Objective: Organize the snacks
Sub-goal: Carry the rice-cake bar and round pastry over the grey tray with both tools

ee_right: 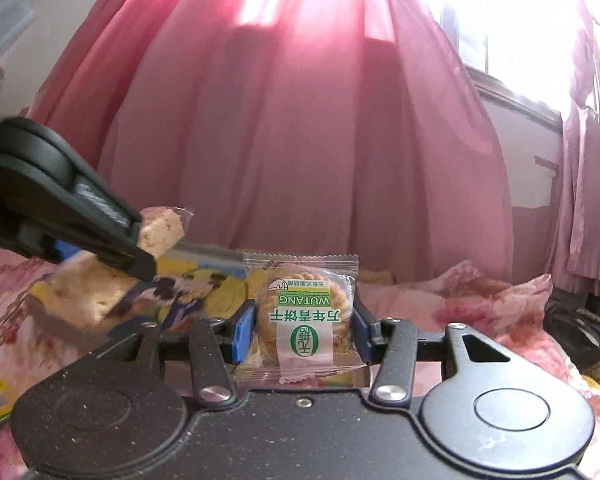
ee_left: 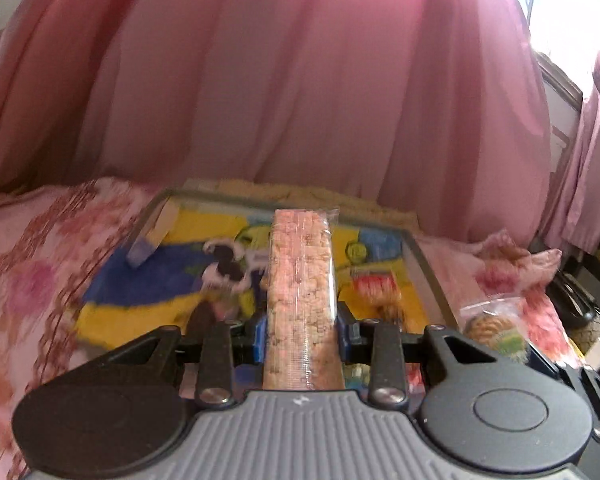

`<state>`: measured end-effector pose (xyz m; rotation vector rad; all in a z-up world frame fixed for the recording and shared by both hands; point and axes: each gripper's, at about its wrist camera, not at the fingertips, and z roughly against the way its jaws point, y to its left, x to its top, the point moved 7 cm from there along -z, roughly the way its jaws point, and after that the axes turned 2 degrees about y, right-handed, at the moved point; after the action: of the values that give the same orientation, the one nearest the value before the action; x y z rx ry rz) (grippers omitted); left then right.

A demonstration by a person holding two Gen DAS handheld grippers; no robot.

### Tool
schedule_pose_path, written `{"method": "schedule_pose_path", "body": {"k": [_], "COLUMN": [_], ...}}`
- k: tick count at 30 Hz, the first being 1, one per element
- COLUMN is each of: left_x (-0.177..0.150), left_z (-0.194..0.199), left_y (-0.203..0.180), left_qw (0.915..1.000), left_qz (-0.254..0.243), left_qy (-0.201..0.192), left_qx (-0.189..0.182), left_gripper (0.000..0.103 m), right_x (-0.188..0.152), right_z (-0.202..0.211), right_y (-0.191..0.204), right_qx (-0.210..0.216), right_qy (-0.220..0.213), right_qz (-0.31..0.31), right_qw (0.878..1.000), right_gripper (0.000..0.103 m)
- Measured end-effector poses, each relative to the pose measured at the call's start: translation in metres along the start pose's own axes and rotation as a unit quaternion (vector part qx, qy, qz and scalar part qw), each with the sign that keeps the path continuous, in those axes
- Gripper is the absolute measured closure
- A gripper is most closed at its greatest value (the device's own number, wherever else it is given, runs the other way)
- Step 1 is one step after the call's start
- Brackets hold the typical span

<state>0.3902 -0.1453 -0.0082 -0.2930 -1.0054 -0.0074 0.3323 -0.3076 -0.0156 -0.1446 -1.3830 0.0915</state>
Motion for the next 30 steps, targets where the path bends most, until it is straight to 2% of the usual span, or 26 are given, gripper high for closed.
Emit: {"method": "schedule_pose_path", "body": {"k": [5,11,22,30], "left_x": [0.009,0.004,-0.006,-0.015], "left_z": [-0.036,-0.065,-0.082,-0.088], "left_y": [-0.008,-0.013,-0.014,-0.014], "left_qw": [0.9999,0.9997,0.9991,0.9986], "left_qz": [0.0,0.0,-0.013,-0.019], "left_qy": [-0.006,0.005,0.022,0.044], "left_qx": [0.012,0.023,0.033,0.025], "left_gripper": [0.068,0.068,0.068,0.068], "right_x": [-0.002,-0.014,-0.027,-0.034], "right_z": [-0.027,-0.054,-0.075,-0.084], "right_y": [-0.013,-0.029,-0.018,-0.02], "right_qx": [-0.018,-0.031,-0.018,-0.016], "right_qy": [0.003,0.034,0.067,0.084], "right_qz": [-0.001,-0.036,-0.031,-0.036], "right_qw": [1.0,0.998,0.997,0.996], "right_gripper": [0.052,0.052,0.052,0.052]}}
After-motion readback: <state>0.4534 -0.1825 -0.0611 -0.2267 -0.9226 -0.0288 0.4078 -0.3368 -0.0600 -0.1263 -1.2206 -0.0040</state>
